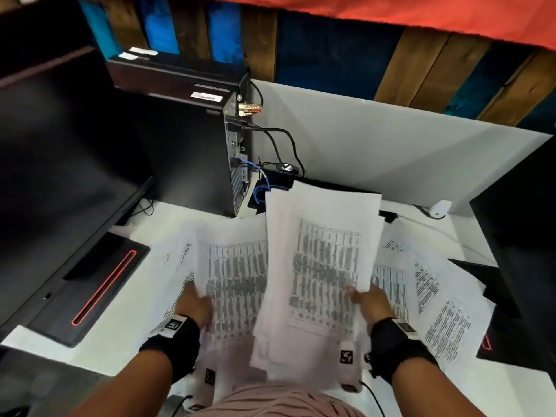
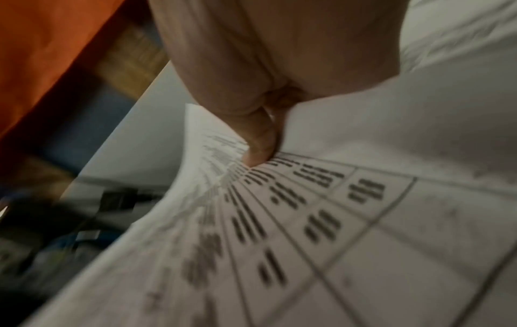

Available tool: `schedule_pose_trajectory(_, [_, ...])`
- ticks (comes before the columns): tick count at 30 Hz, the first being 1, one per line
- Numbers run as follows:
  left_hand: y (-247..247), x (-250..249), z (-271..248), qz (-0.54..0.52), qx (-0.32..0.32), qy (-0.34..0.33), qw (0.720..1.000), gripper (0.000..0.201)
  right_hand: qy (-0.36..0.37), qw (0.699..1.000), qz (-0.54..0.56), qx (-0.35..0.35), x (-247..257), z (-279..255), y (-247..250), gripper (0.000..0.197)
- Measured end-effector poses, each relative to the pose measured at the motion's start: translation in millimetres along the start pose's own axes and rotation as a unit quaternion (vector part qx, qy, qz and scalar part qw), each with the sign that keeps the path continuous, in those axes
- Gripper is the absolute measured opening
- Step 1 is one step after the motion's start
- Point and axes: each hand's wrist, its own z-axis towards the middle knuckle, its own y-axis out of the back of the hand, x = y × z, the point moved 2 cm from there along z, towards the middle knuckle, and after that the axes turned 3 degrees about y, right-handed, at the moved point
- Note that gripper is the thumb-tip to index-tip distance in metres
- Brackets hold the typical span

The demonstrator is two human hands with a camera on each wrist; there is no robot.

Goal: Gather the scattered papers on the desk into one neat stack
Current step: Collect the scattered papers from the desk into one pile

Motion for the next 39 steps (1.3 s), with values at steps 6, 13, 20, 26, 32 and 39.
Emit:
schedule_pose_trajectory(6, [-26.1,-20.0,-1.9,0.076,0.122,-0.010,0.990,0.052,0.065,0.965,-0.251,-0.028,13.6,-10.9,-31.8,0.040])
schedule_pose_trajectory(13, [-29.2,-28.8,-4.1,-0.040,0.137,0.022,0.990,0.056,0.033,0.969,-0.181,0.167,20.5,-27.3,-45.8,0.048])
schedule_pose_trajectory(20, [-40.5,-14.8,-3.2,-0.137,0.188,0.035,0.972,0.129,0.015,0.983,-0.135,0.127,5.2,-40.4,-66.7,0.063])
schedule_pose_trajectory(26, [-44.3,-16.2,-1.0,-0.145,0.193,0.021,0.970,0.130,0.019,0.995,-0.070,0.073,1.1,-30.8,-52.7,0.066])
schedule_pose_trajectory(32, [-49.5,-12.0,6.8,-0.066,0.200,-0.018,0.977,0.090,0.024,0.983,-0.123,0.136,-0.3,-26.9,-54.7,0.069])
schedule_pose_trajectory(39, [-53.3,-13.9,11.6,-0.051,0.193,0.007,0.980,0.098,-0.174,0.895,-0.332,-0.241,-21.6,-23.8,83.4,0.103])
